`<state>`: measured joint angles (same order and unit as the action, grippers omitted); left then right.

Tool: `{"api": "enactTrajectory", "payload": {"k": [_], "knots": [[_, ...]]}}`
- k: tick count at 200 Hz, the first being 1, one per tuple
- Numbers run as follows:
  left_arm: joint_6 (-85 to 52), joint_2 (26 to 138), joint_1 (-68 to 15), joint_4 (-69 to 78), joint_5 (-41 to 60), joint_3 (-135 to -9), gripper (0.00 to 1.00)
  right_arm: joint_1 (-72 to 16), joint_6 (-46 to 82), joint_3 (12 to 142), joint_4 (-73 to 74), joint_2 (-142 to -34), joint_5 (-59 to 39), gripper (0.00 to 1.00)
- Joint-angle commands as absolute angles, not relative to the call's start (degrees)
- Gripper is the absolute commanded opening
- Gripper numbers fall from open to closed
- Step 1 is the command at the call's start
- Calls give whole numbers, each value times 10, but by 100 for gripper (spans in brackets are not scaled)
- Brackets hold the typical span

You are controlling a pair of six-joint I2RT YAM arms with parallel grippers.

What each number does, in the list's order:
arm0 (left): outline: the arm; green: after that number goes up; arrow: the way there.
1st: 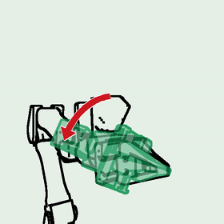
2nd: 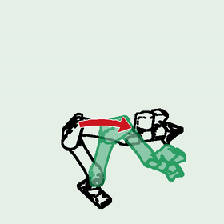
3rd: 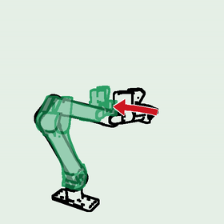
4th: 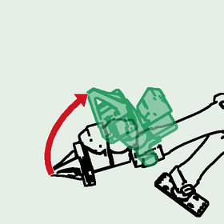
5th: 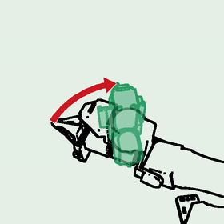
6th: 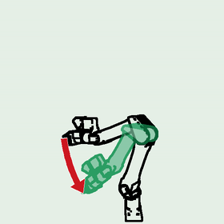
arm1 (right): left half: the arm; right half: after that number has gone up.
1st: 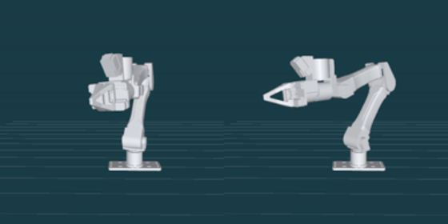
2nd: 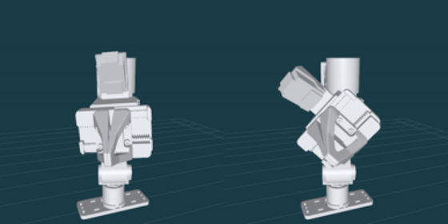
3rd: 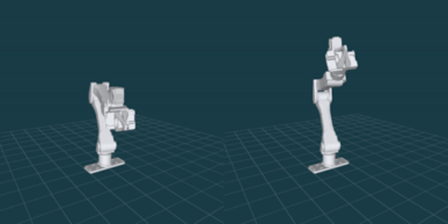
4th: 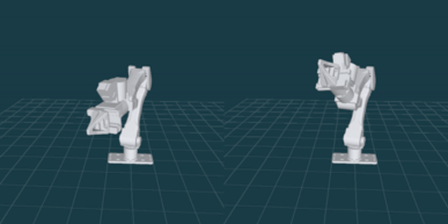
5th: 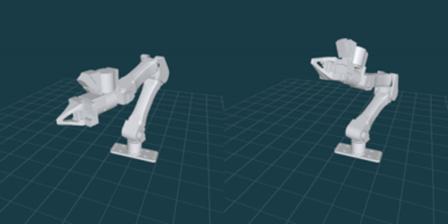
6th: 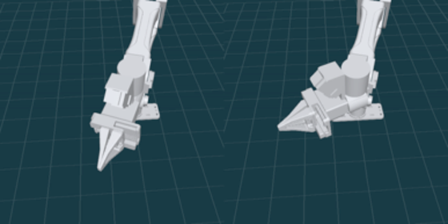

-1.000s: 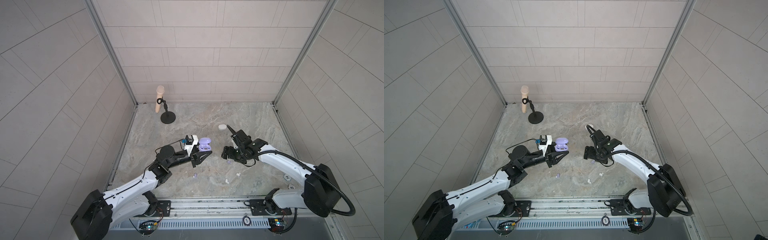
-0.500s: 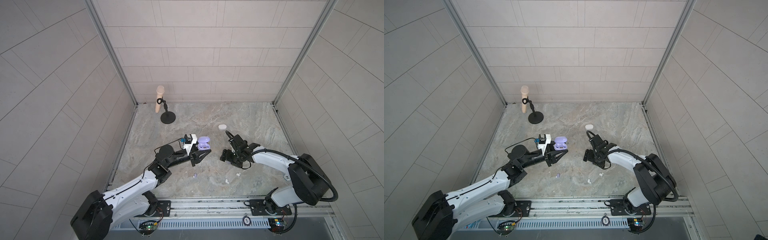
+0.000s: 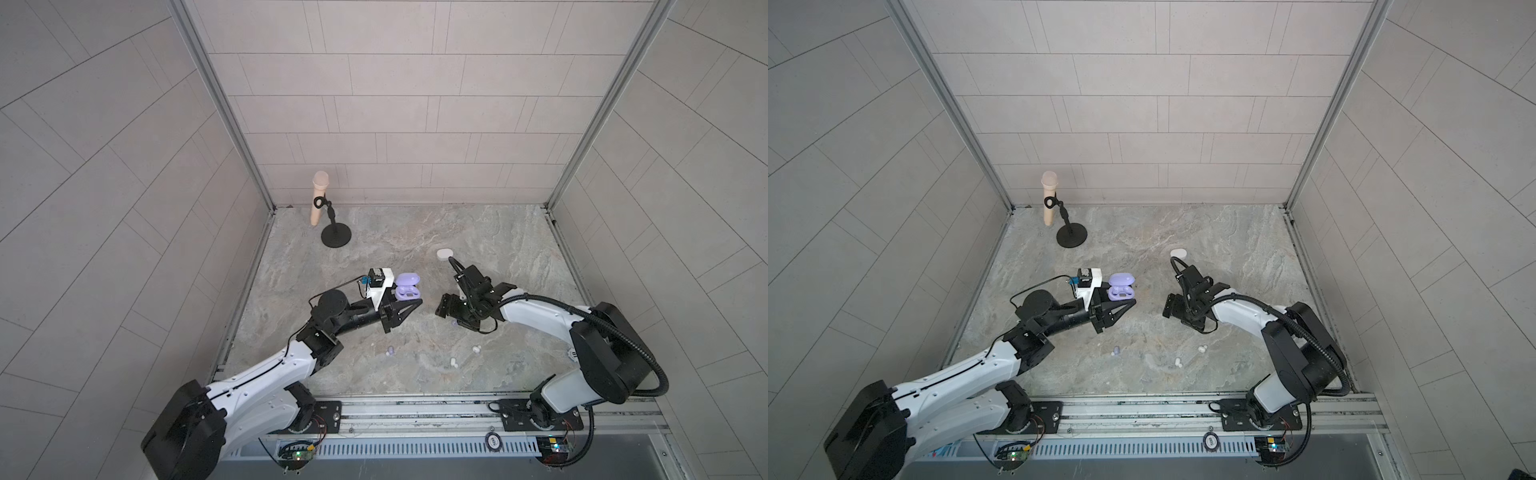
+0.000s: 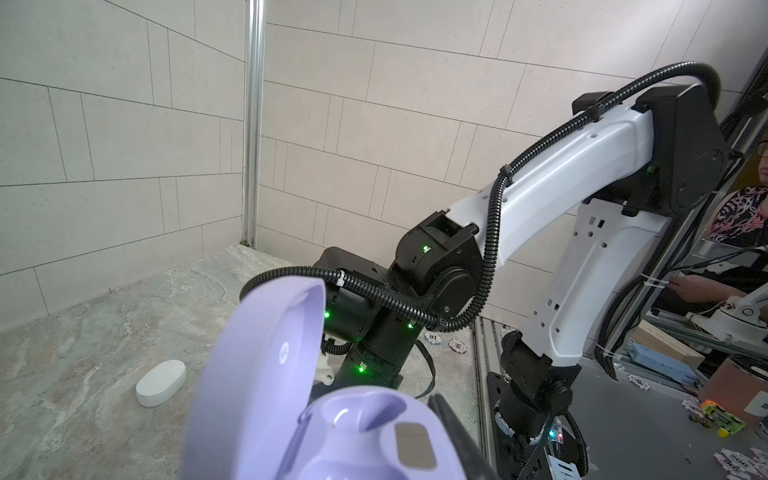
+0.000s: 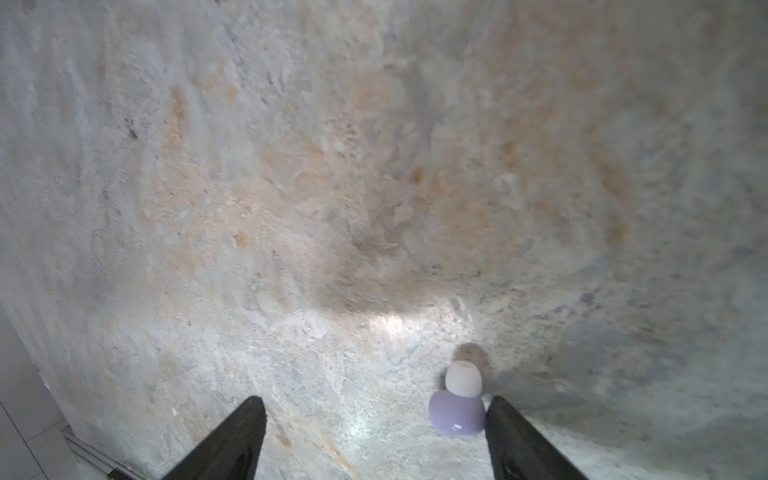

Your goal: Insert the wireless bluetooth earbuds into the charging case

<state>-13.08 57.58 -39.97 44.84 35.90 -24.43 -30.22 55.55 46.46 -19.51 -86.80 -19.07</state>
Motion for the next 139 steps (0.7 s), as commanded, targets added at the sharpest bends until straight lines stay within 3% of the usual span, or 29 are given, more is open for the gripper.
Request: {"api": "enactTrajectory", "payload": {"k": [1, 139], "knots": [[-131, 574, -396, 473, 363, -245, 2, -302, 561, 482, -209, -871, -191, 85], [-129, 565, -396, 468, 365, -244, 2, -296, 529, 485, -296, -846, -163, 87]]}}
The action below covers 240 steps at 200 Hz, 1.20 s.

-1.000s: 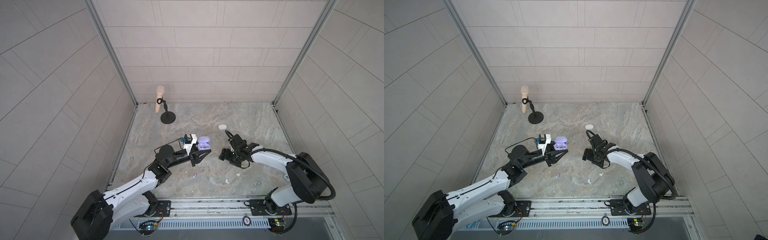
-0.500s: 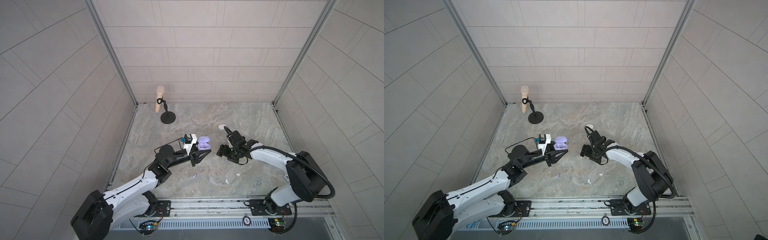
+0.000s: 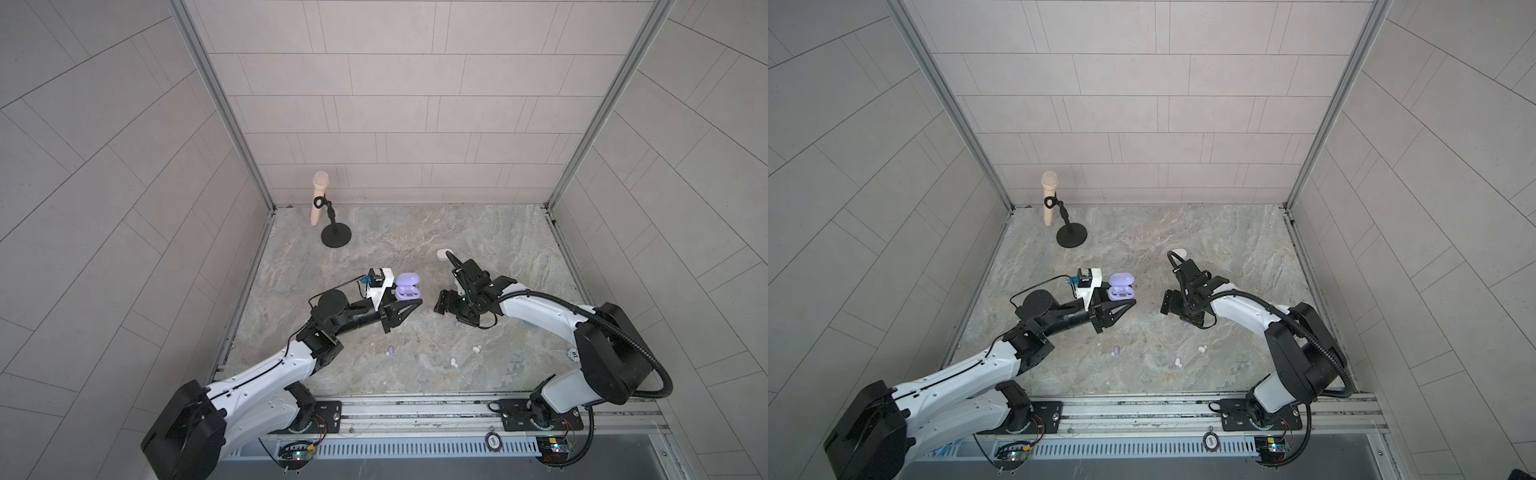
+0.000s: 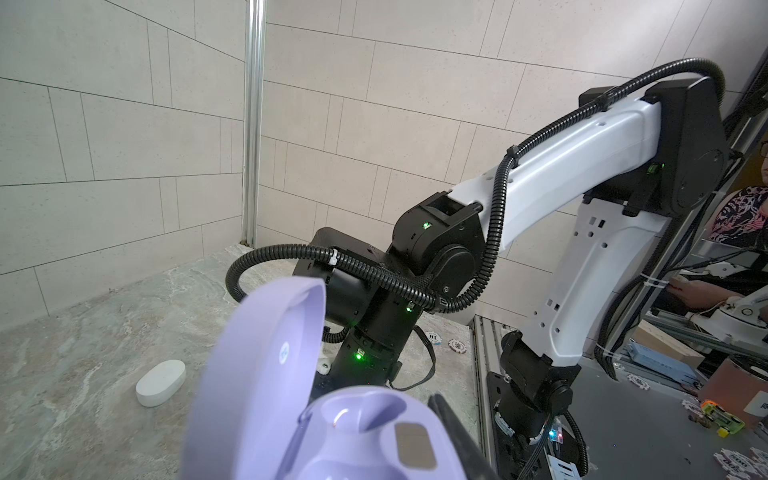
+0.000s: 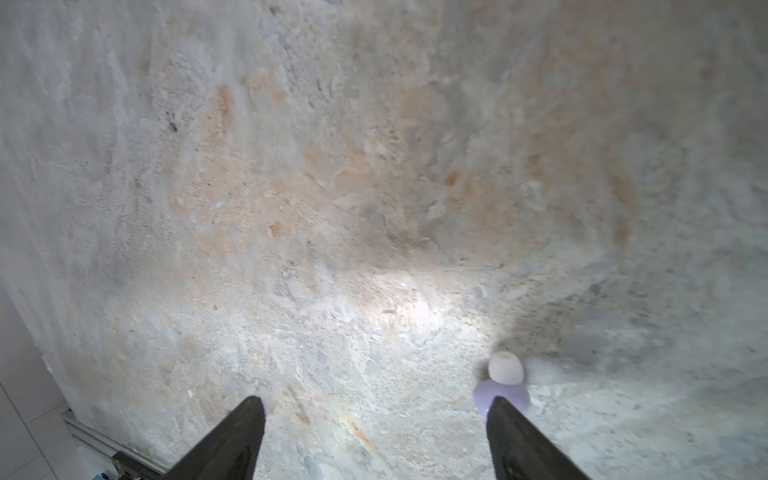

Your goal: Insert the wireless bluetooth earbuds into the charging case

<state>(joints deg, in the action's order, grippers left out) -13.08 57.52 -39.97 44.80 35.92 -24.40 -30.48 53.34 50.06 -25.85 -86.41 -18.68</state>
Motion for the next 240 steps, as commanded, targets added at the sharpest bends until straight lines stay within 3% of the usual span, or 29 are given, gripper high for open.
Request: {"api": "enactTrajectory", "payload": {"k": [1, 111, 240], "knots": [[-129, 565, -396, 468, 365, -244, 2, -296, 529, 484, -295, -846, -163, 87], [-128, 563, -396, 464, 366, -244, 2, -294, 549, 472, -221, -897, -209, 87], [-126, 554, -396, 459, 363, -242, 2, -319, 548, 548, -261, -906, -200, 87]]}}
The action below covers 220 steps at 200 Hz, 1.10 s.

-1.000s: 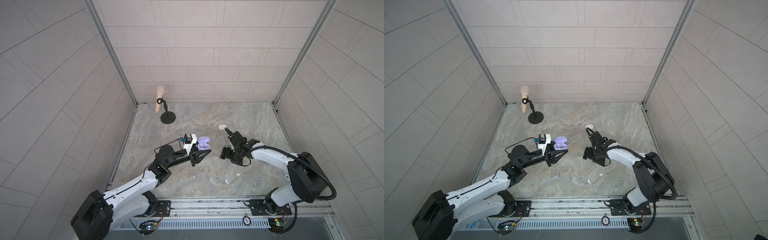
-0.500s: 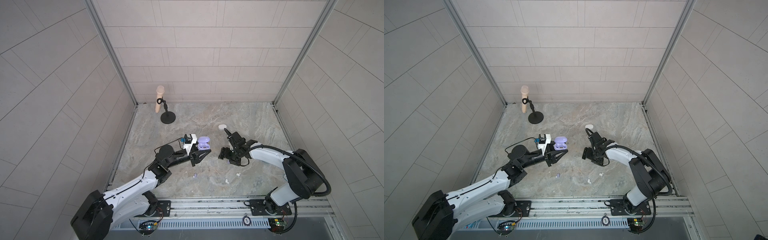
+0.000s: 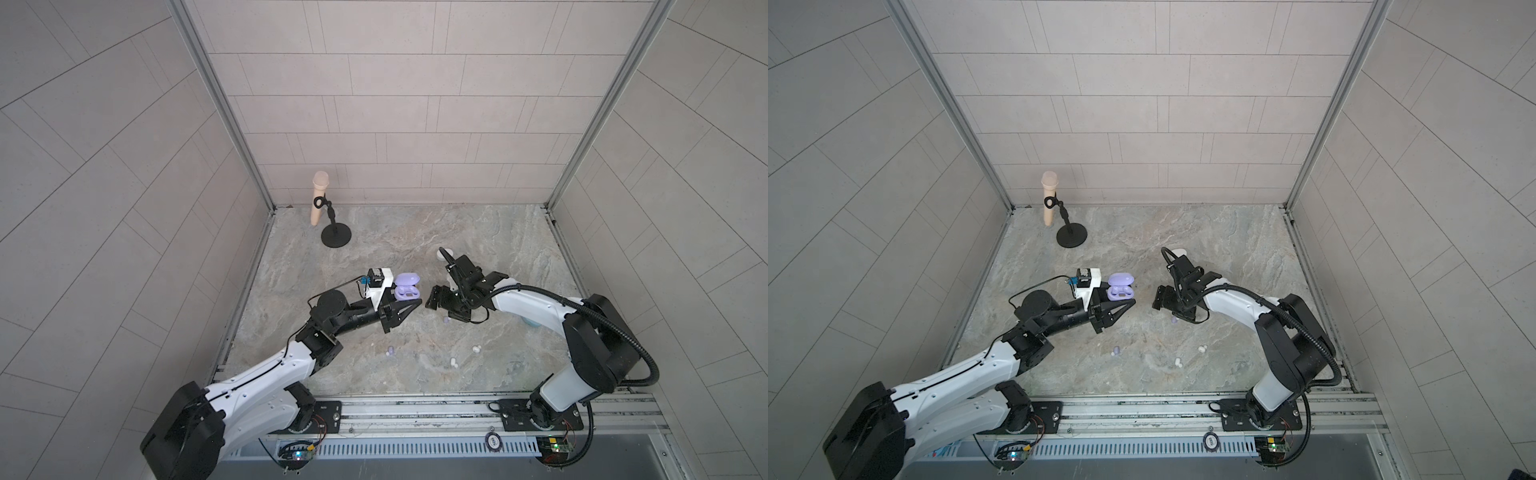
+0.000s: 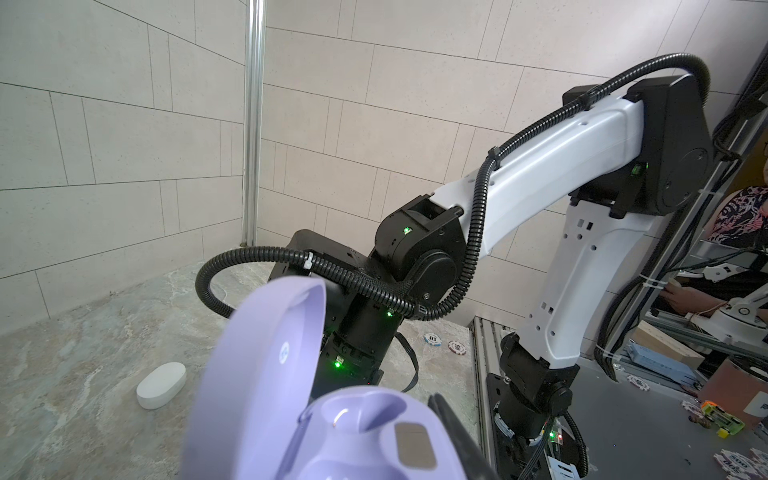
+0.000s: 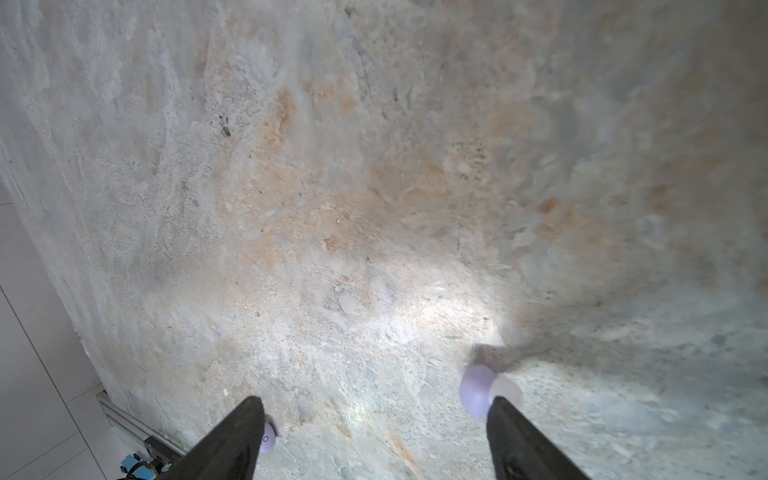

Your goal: Insert the wireless bluetooth earbuds into the charging case

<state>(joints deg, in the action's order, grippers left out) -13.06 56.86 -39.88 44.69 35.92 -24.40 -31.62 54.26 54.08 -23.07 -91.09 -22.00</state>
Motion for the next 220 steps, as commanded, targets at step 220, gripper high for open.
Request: {"api": "enactTrajectory", "payload": {"k": [220], "knots": [[-122, 539, -396, 446, 359, -238, 2, -351, 551, 549, -254, -961, -188, 86]]}}
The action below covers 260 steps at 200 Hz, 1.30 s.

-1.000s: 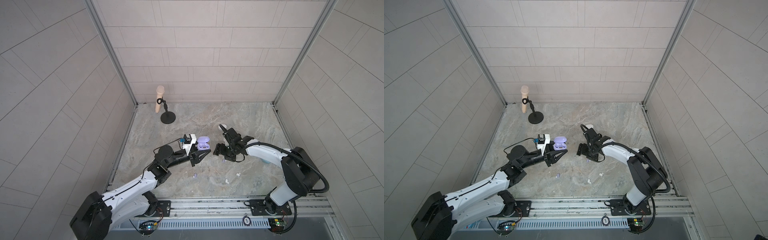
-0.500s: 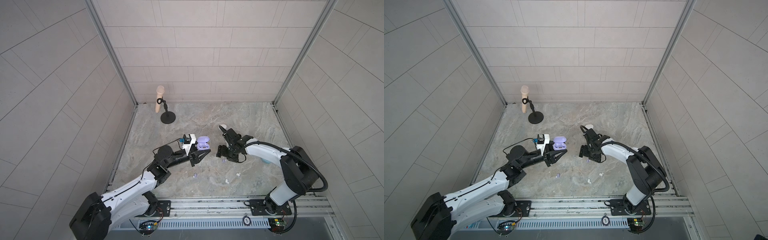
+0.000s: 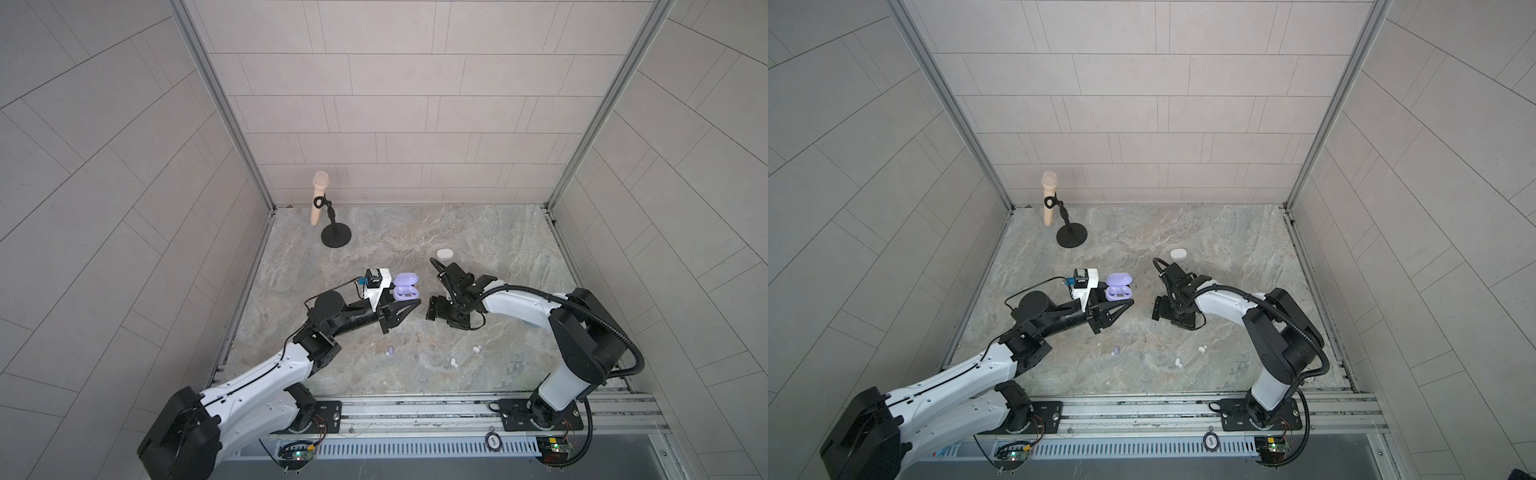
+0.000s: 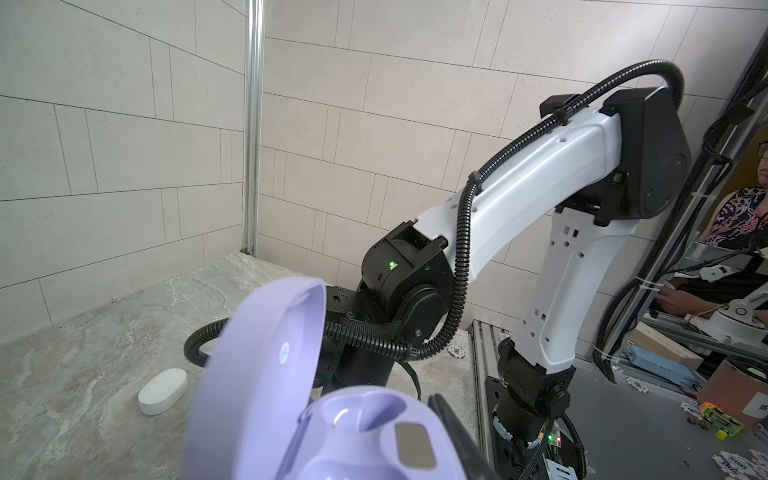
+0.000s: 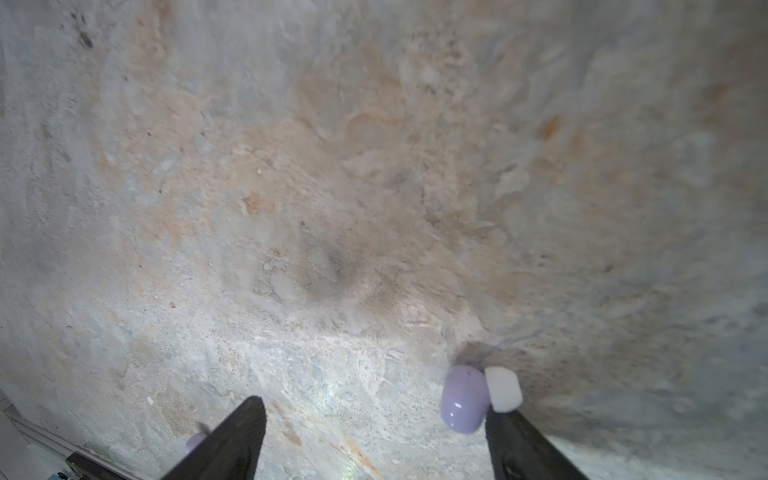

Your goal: Insert the wireless bluetooth earbuds into the charging case

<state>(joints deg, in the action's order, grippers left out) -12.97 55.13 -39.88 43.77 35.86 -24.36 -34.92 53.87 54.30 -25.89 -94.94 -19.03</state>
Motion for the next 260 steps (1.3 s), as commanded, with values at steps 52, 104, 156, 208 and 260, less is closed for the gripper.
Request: {"api": "enactTrajectory", "payload": {"k": [52, 104, 156, 208, 260], "knots": [[-122, 540, -396, 447, 359, -238, 2, -358, 551, 567, -253, -969, -182, 86], [-121, 537, -396, 447, 357, -239, 2, -358, 541, 604, -255, -988, -183, 86], [-121, 538, -396, 447, 356, -238, 2, -358, 528, 656, -258, -1019, -194, 86], [-117, 533, -396, 440, 353, -238, 2, -358, 514, 671, -290, -1005, -184, 86], [-115, 525, -396, 432, 352, -241, 2, -373, 461, 649, -366, -988, -122, 81]]}}
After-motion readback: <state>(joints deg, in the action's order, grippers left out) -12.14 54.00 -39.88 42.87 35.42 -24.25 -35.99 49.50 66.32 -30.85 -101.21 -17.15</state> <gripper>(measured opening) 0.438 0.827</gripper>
